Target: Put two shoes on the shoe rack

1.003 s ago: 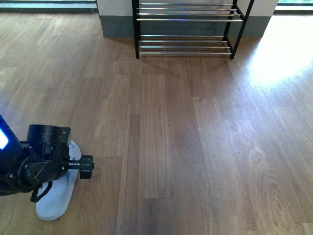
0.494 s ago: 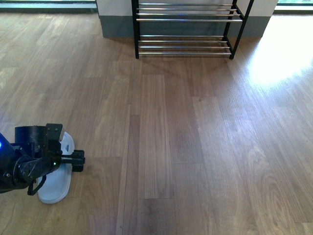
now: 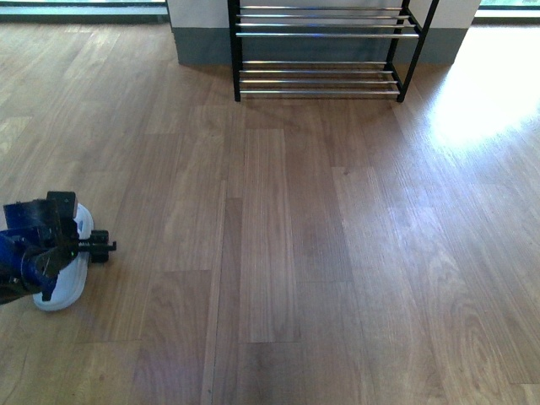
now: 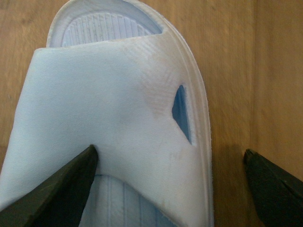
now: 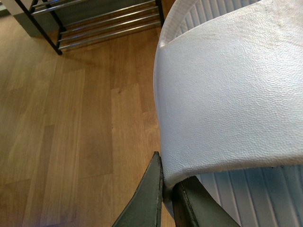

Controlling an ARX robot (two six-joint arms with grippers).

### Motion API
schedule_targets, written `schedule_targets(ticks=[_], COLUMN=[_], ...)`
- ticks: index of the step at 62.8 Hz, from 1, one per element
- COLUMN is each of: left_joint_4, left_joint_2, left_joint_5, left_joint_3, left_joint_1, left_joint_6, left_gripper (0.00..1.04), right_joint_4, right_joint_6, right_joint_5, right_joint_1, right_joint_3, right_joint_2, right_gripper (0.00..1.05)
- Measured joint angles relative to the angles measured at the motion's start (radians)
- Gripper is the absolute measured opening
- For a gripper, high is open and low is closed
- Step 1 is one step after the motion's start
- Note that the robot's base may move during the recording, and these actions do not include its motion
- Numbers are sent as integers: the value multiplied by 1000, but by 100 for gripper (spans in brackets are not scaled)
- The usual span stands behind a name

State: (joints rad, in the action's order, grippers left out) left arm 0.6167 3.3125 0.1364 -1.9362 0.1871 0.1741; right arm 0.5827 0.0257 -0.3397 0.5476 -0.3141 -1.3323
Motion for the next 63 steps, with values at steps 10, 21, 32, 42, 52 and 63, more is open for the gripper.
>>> schedule_targets(ticks=[10,21,32,42,52,63], left_joint_4=[-150,-212,-195,-22,251,539], left_joint_2=[143,200,230,173,-42,-647], left_joint_5=[3,15,5,-8,52,193], left_joint_3=[-319,-522,-592,-414,10,894], left_joint_1=[15,13,16,21,-15,-223], left_joint_6=[22,40,81,132,120,27], left_gripper=[55,33,19,11,7,6], right_joint_4=[0,0,0,0,0,0], right_joint_6=[0,0,0,0,0,0], right_joint_5=[-1,-1,-1,-1,0,-1], right_joint_1=[0,0,0,0,0,-2], right_joint_3=[0,0,0,0,0,0], right_joint_2=[0,0,0,0,0,0], right_gripper=[2,2,2,2,2,2])
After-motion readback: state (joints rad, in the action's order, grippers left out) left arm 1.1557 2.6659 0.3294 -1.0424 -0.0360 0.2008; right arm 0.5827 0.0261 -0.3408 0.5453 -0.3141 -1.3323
